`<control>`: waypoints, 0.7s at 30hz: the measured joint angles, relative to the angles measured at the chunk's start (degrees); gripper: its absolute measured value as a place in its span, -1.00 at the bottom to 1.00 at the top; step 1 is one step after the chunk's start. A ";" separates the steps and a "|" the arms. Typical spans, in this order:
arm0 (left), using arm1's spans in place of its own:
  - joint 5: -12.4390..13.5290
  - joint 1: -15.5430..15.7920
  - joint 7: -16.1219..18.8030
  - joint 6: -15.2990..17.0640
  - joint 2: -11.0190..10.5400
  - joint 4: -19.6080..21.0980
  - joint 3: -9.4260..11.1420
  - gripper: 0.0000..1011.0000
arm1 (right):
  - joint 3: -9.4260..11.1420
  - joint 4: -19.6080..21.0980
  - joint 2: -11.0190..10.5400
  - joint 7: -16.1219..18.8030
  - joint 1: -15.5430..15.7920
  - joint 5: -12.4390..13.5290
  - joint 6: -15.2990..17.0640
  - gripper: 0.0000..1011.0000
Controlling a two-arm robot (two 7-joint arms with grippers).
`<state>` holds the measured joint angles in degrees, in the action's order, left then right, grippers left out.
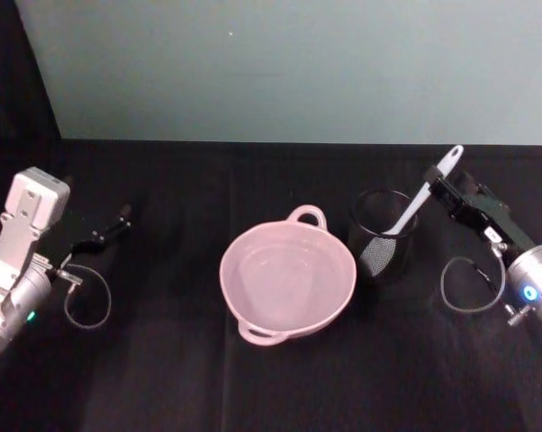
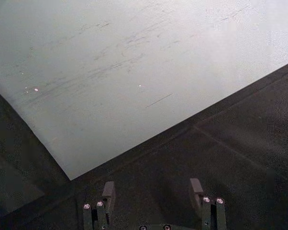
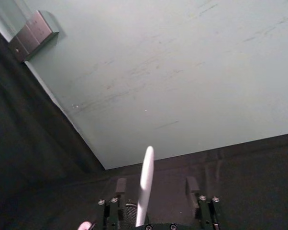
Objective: Use the one hand to pick up the spoon and stir the clear water in the bowl.
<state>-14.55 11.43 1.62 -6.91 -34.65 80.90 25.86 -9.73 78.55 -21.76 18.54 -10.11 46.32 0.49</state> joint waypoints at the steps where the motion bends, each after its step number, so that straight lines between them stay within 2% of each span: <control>1: 0.00 0.00 0.00 0.00 0.00 0.00 0.00 1.00 | 0.00 0.80 -0.23 -0.12 0.42 -0.03 0.17 0.57; 4: 0.00 0.00 0.00 0.00 0.00 0.00 0.00 1.00 | -0.18 2.53 -0.85 -0.73 1.33 -0.30 1.05 0.68; 5: 0.00 0.00 0.00 0.00 0.00 0.00 0.00 1.00 | -0.29 4.06 -1.41 -1.38 2.21 -0.63 1.72 0.79; 9: 0.00 0.00 0.00 0.00 0.00 0.00 0.00 1.00 | -0.12 8.57 -3.15 -3.00 5.06 -1.50 3.12 0.97; 16: 0.00 0.00 0.00 0.00 0.00 0.00 0.00 1.00 | 1.01 16.85 -7.28 -5.11 9.79 -2.43 6.52 0.98; 21: 0.00 0.00 0.00 0.00 0.00 0.00 0.00 1.00 | 1.22 21.31 -10.90 -7.55 12.19 -5.04 10.15 0.98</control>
<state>-14.55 11.43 1.62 -6.91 -34.64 80.90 25.86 -8.51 99.86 -32.66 10.99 2.08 41.28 10.64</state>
